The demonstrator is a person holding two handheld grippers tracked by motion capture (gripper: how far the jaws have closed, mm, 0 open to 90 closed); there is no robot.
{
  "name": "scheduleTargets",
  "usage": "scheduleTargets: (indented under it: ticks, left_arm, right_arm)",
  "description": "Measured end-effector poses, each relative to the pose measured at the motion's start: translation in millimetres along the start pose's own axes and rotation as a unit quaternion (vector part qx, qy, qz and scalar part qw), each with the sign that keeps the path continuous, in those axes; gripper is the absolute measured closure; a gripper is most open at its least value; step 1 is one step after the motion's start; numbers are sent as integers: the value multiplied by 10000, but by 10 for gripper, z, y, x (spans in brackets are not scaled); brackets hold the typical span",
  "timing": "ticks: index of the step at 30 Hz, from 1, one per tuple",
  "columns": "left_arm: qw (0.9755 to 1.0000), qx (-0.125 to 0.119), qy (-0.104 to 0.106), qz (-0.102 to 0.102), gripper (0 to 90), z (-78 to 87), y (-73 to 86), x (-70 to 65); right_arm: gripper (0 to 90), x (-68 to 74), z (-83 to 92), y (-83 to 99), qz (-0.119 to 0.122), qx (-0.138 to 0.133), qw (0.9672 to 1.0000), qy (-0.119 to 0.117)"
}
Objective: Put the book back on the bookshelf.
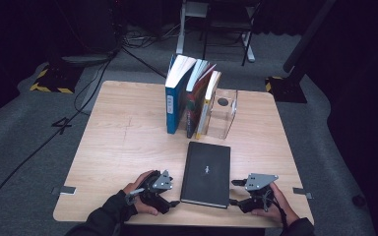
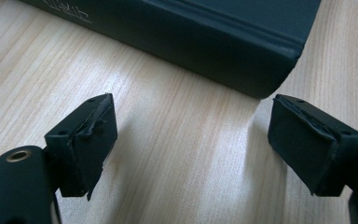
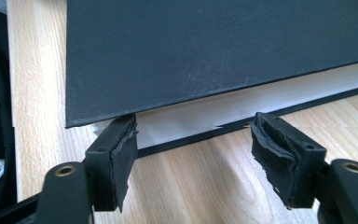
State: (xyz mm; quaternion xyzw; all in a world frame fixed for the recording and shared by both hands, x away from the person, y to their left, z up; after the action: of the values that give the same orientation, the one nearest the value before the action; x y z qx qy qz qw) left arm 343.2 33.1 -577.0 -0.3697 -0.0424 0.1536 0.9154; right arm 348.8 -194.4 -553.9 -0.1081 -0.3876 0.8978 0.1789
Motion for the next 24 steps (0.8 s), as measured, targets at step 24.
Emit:
scheduleTargets:
  ticks: [24]
  left_arm:
    - [9998,13,-164,95,187,66,-3,-54]
  right_arm:
    - [296,-12,93,-286,-209,-590,9980,70]
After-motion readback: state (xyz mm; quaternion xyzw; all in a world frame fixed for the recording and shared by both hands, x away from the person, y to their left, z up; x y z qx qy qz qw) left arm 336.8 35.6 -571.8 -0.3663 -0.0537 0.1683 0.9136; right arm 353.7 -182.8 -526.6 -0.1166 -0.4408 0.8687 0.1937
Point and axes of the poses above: each handheld gripper's, and its own axes: z roughly backward along the jaws, y roughly out of its underside, x roughly to its left, the point moved 10 cm from there along -z, roughly forward along the jaws, and after that the axes turned 2 degrees about y, right-handed, at the moved point
